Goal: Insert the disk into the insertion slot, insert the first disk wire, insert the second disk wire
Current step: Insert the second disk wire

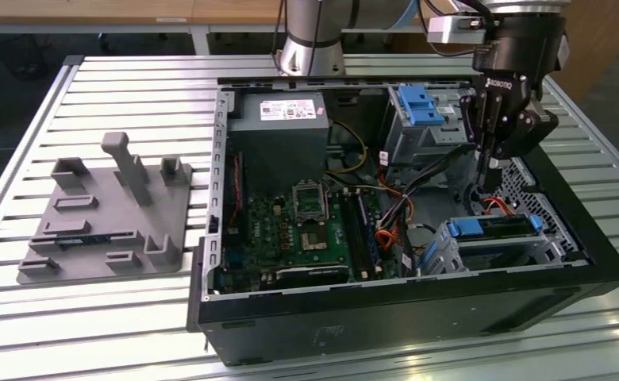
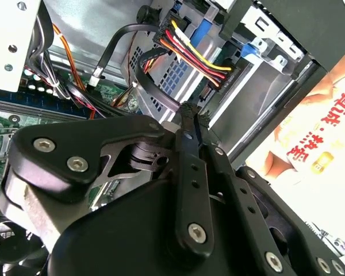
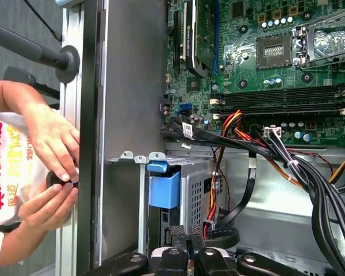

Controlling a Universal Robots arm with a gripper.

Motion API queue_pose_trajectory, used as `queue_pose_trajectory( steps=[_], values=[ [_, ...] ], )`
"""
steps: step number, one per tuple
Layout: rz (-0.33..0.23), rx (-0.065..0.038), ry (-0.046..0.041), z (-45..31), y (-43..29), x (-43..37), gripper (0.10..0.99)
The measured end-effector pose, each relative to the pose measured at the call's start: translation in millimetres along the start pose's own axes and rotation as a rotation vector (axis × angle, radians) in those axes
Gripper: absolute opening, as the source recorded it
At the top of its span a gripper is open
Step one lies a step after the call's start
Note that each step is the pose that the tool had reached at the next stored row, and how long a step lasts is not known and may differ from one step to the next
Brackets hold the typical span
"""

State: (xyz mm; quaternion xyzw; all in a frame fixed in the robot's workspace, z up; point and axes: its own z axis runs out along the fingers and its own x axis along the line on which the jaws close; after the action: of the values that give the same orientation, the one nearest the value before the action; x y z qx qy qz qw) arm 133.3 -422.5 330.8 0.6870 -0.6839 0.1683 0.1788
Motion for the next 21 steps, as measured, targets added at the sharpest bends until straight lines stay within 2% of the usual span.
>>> queue_pose_trajectory(
  steps=[6, 12, 13, 14, 17, 19, 21],
  values=[
    [0.000, 0.000, -0.0001, -0.1, -0.5, -0.6, 0.149],
    [-0.004, -0.006, -0.0002, -0.6, -10.5, -1.0, 0.149],
    [-0.004, -0.006, -0.0036, 0.1, -10.5, 0.5, 0.149],
    [-0.004, -0.006, -0.0120, 0.9, -10.5, 2.0, 0.149],
    [-0.005, -0.005, -0.0482, 2.7, -10.5, 5.3, 0.149],
    [-0.005, -0.005, -0.0674, 3.9, -10.5, 7.7, 0.149],
    [-0.005, -0.005, -0.0826, 5.0, -10.4, 10.4, 0.149]
  ],
)
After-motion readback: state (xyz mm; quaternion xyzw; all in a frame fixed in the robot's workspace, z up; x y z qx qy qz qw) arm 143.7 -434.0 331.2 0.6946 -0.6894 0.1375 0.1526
